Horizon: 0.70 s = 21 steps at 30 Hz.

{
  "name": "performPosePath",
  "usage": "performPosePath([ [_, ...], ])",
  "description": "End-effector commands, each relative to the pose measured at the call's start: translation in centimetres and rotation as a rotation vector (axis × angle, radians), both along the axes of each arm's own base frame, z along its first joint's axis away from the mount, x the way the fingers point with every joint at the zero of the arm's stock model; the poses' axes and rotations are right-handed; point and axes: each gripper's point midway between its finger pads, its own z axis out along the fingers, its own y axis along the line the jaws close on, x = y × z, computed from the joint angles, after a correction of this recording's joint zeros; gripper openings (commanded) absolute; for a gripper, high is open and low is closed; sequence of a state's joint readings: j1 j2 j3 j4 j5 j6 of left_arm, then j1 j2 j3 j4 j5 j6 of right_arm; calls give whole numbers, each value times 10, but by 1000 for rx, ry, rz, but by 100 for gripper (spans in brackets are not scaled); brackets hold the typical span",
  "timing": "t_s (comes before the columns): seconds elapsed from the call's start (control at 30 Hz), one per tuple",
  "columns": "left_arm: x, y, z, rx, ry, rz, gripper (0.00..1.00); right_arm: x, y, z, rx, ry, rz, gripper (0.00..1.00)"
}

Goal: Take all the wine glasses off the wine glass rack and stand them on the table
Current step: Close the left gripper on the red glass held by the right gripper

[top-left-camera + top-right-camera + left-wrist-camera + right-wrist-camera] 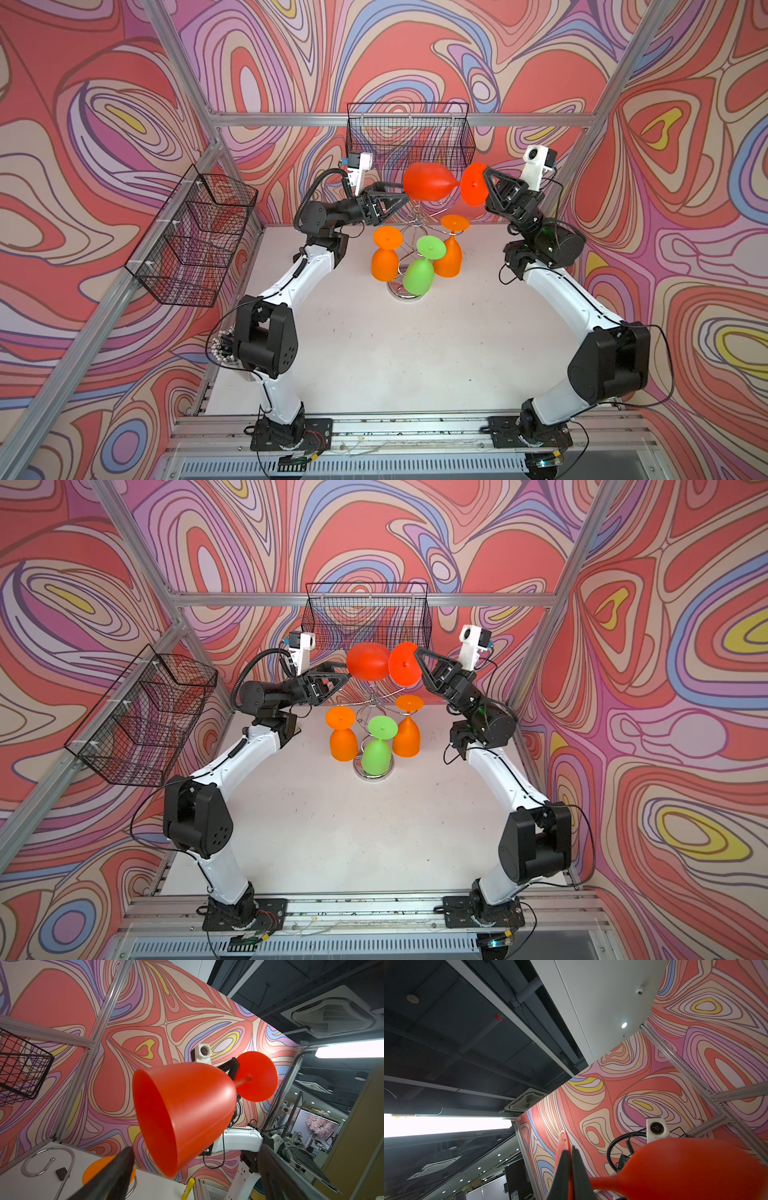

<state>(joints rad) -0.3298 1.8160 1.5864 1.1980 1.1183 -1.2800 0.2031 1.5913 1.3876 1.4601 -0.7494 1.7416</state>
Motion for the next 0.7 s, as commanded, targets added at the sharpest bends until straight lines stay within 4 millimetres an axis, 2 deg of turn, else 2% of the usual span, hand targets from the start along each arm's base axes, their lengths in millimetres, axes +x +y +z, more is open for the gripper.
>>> performPosePath([
  [0.0,-18,-1,17,-44,-102,-32,88,-6,2,4,14,-32,13,0],
  [0.1,-25,-2,19,-53,-117,-48,81,-3,2,1,17,-21,11,0],
  [0.5,-32,-2,20,-50,-132,-53,34,13,6,-10,7,16,16,0],
  [0.67,-32,-2,18,-46,-129,-54,21,18,8,-14,-6,25,22,0],
])
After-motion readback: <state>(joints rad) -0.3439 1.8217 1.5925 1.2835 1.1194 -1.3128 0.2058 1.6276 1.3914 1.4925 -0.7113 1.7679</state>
